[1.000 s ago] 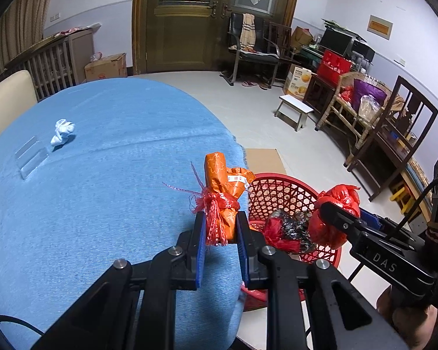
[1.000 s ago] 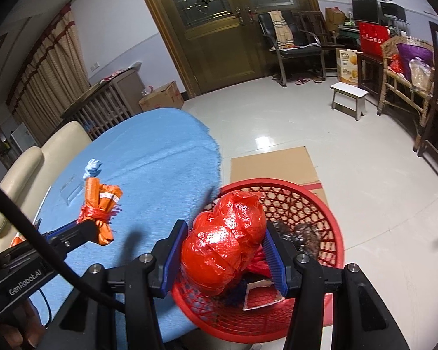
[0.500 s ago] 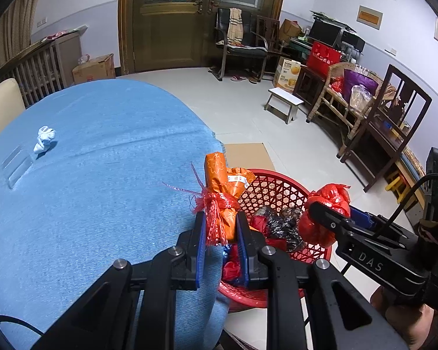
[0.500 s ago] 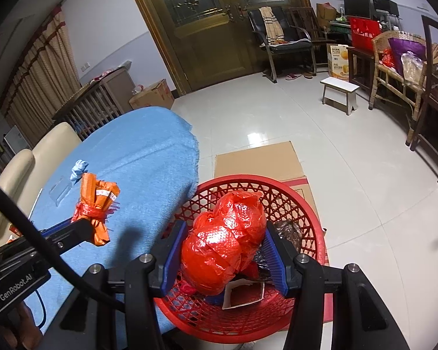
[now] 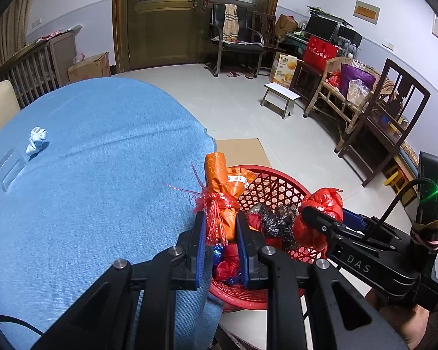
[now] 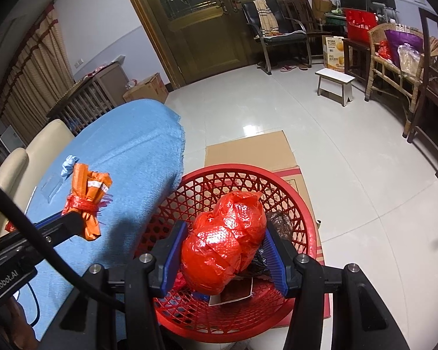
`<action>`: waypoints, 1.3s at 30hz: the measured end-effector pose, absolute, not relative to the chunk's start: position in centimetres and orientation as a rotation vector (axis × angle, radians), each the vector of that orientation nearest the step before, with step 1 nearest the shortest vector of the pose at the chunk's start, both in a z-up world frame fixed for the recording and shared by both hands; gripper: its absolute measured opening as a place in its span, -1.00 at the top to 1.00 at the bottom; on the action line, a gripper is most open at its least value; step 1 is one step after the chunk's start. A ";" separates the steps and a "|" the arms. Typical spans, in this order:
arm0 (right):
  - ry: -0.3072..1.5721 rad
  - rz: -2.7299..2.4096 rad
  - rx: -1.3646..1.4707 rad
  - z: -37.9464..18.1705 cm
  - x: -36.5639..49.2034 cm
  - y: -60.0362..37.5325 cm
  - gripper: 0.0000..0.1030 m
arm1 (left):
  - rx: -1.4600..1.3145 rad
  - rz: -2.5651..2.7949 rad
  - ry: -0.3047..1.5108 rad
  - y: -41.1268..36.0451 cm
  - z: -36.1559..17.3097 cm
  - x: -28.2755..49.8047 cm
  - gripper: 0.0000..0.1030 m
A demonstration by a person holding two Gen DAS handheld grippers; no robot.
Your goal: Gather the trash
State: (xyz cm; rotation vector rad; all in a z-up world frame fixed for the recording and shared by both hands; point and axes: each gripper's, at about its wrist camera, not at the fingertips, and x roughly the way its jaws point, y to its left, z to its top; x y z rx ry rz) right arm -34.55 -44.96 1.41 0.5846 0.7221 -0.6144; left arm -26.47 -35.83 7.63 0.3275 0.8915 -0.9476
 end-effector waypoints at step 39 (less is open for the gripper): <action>0.734 -0.646 0.606 1.2 -35.0 -46.5 -0.35 | 0.343 -0.975 0.922 -37.3 6.7 -26.8 0.60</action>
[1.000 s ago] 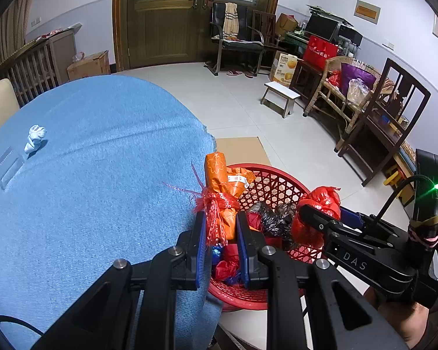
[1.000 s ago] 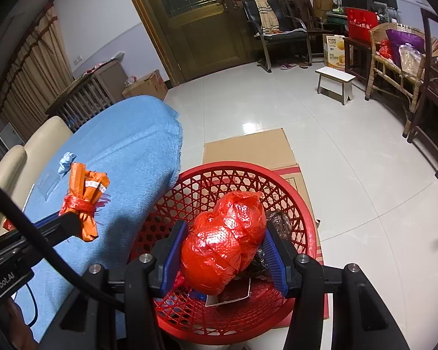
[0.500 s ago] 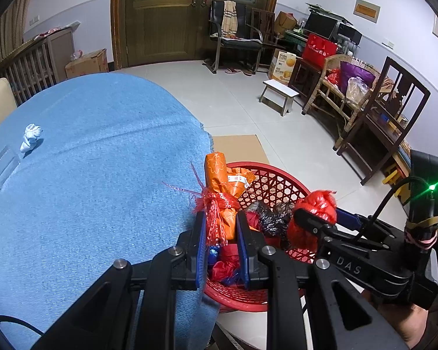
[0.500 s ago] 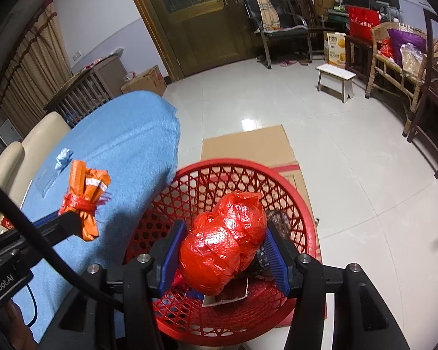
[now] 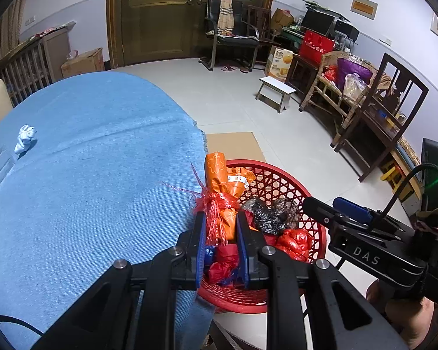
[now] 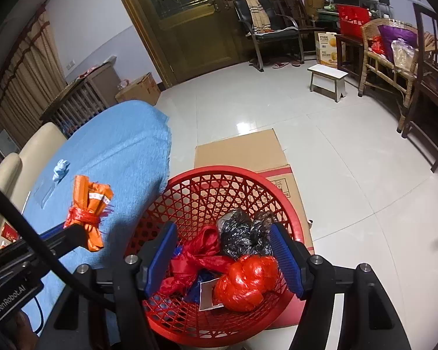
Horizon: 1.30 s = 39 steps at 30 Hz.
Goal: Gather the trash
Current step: 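Open both tools to release the orange and red bags into the wastebasket, then move both open tools back over the table toward the clear container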
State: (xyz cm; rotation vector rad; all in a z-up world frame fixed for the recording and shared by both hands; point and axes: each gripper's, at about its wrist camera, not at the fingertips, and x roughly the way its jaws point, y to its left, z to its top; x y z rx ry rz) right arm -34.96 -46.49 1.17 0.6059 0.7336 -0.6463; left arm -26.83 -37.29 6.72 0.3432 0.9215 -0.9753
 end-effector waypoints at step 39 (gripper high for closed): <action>0.655 -0.695 0.675 2.6 -38.3 -48.4 -0.35 | 0.334 -0.976 0.978 -39.9 5.3 -26.7 -0.46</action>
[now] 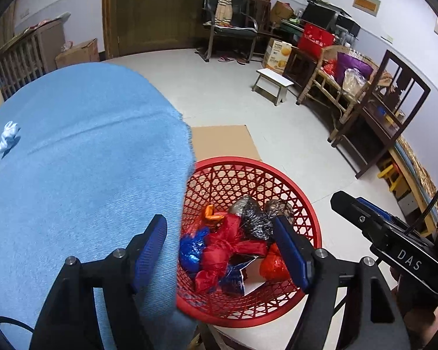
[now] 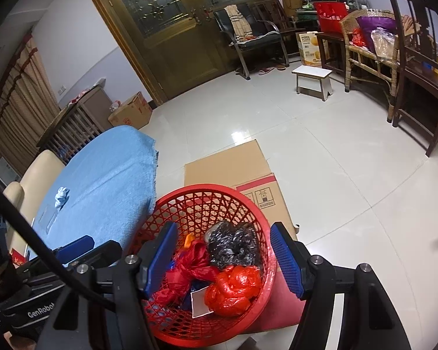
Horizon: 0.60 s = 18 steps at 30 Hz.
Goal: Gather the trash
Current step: 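Move both open tools back over the table toward the clear container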
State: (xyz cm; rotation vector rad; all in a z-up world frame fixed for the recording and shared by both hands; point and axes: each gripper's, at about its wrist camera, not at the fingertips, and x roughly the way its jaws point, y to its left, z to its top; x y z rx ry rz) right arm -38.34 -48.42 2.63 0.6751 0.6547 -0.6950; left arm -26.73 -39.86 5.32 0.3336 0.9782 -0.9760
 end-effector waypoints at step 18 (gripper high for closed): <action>0.716 -0.570 0.562 3.4 -30.6 -43.8 -0.35 | 0.157 -0.755 0.946 -28.7 6.9 -19.6 -0.46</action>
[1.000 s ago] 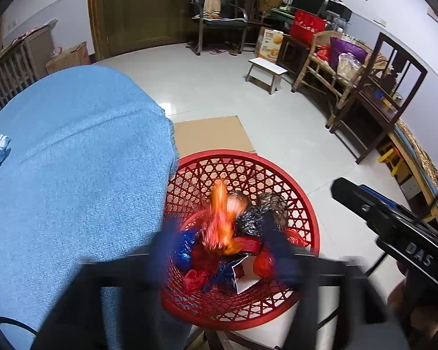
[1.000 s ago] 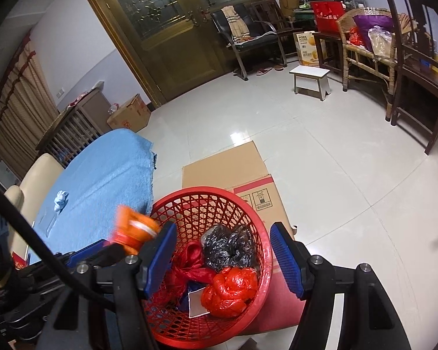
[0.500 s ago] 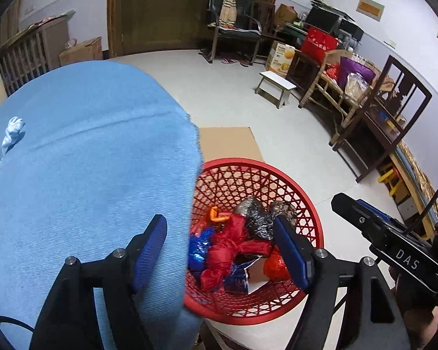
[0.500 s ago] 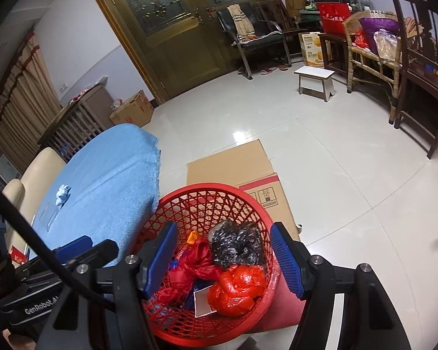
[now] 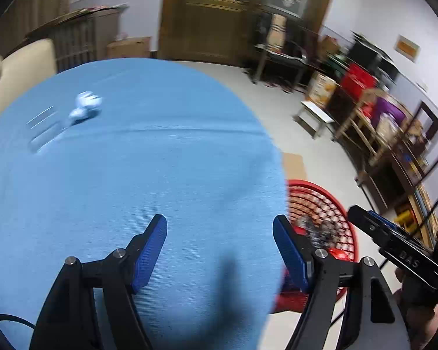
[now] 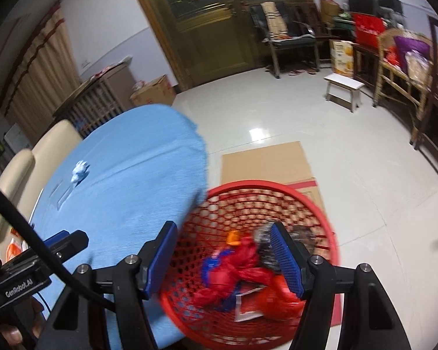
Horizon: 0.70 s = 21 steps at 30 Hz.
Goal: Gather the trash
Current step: 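Move both open tools back over the table toward the clear container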
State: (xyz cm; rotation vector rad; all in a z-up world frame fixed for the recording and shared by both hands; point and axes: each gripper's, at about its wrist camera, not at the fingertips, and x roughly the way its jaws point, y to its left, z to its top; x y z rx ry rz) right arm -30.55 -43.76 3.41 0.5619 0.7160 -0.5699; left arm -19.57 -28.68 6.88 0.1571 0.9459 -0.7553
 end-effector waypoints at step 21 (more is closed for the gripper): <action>0.810 -0.291 0.363 3.2 -17.1 -32.3 -0.35 | 0.024 -0.471 0.941 -14.7 5.8 -12.4 -0.46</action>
